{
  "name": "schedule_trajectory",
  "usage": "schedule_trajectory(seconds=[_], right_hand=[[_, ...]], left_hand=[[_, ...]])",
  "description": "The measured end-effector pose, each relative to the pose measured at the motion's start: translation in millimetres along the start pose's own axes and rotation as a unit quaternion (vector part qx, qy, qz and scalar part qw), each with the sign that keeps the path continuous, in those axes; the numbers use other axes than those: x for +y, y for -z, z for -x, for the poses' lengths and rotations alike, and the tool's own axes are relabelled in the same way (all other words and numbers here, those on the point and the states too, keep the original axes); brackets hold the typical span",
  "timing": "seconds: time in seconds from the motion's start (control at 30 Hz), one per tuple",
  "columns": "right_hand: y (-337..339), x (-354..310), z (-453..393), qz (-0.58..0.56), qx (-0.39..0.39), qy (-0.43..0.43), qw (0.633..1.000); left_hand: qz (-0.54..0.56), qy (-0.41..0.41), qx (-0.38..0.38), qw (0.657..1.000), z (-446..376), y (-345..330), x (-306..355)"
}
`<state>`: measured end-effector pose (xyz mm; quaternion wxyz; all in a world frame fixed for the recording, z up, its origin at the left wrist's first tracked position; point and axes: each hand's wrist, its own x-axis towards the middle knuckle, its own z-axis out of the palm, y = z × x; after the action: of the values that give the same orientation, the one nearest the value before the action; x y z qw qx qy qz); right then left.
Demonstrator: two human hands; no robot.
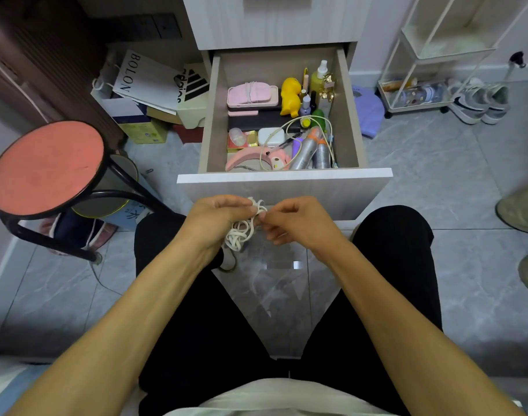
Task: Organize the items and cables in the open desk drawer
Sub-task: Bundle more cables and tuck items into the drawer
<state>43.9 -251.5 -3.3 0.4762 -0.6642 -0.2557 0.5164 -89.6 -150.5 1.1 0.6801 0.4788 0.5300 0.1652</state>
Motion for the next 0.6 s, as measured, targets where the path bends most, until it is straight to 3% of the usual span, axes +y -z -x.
schedule_trajectory(seconds=[0.13,0.2,0.4,0.53,0.6], right_hand=[[-1.3,-8.8,-3.3,-0.038,-0.006,-0.035,0.999],[-1.1,-10.2,-5.1,-0.028,0.017,-0.022,0.999],[-2.1,-4.0,-9.4,0.021,0.041,0.001,0.999],[-3.3,-2.5,-12.4,0.094,0.052,0.004,0.994],[-1.3,0.0,-15.3,0.137,0.06,0.011,0.989]], left_hand=[[-0.068,-0.048,-0.041,0.996,3.0,3.3,9.9],[-0.155,-0.089,-0.055,0.982,5.3,3.7,13.4],[-0.45,-0.303,-0.02,0.84,2.3,-1.7,7.4],[-0.577,-0.325,0.02,0.749,1.9,-19.0,-1.4],[-0.584,-0.327,0.043,0.741,2.3,-24.9,-0.9]])
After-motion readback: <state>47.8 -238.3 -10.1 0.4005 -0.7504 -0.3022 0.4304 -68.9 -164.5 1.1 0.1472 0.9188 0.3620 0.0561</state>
